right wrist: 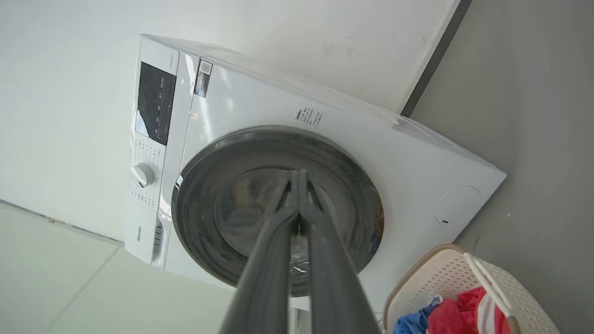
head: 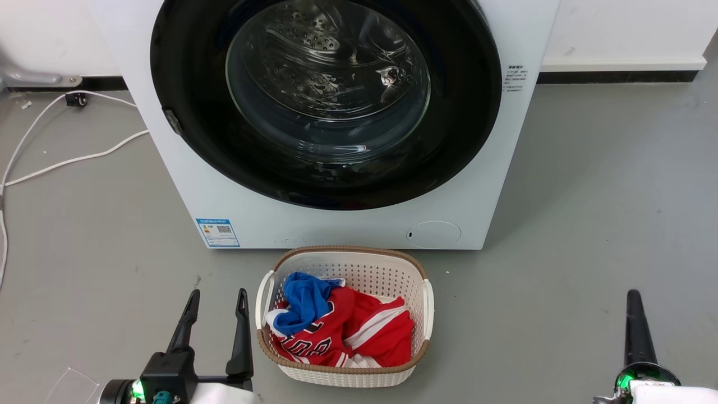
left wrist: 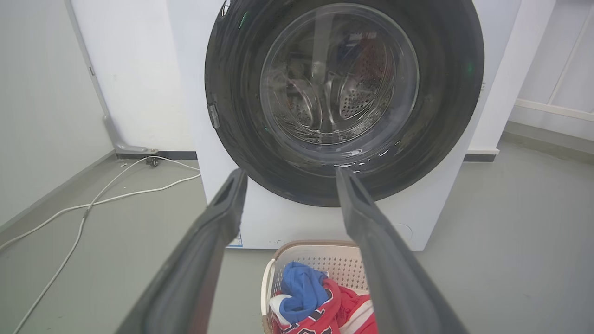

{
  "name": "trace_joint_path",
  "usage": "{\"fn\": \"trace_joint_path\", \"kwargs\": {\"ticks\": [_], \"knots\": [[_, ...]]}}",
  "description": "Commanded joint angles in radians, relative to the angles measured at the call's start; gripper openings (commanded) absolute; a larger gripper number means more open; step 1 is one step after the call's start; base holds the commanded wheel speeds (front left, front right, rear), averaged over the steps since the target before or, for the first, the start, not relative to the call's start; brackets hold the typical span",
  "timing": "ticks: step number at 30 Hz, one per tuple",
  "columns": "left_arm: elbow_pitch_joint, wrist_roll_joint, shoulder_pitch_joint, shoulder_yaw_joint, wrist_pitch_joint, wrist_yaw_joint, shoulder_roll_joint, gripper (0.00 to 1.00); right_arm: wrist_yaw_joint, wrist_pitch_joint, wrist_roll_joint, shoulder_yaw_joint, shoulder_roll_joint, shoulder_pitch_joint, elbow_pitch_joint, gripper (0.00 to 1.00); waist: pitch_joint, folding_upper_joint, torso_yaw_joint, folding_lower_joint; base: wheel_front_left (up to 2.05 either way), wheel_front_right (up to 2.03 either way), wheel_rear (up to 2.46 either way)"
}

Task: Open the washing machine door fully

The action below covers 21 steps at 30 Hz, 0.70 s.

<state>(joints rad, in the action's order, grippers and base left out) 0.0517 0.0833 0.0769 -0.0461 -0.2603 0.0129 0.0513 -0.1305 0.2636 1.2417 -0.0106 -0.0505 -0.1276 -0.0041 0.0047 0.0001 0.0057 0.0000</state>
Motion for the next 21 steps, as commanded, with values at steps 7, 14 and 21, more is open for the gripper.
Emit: {"fn": "trace_joint_path", "kwargs": {"ticks": [7, 14, 21], "knots": [[0.004, 0.006, 0.006, 0.004, -0.008, 0.005, -0.002, 1.00, 0.000, 0.002, 0.353, 0.077, 0.001, 0.002, -0.027, 0.00, 0.001, -0.0001, 0.003, 0.0000, 0.00, 0.00, 0.00], [-0.001, 0.003, 0.009, 0.005, -0.008, 0.006, -0.002, 1.00, 0.000, -0.081, 0.505, 0.083, 0.000, -0.027, -0.107, 0.00, 0.002, -0.0001, 0.002, 0.0000, 0.00, 0.00, 0.00], [-0.002, -0.002, 0.011, 0.005, -0.008, 0.010, -0.002, 1.00, 0.000, -0.204, 0.503, 0.030, 0.000, -0.062, -0.159, 0.00, 0.003, -0.0001, 0.001, 0.0000, 0.00, 0.00, 0.00]]}}
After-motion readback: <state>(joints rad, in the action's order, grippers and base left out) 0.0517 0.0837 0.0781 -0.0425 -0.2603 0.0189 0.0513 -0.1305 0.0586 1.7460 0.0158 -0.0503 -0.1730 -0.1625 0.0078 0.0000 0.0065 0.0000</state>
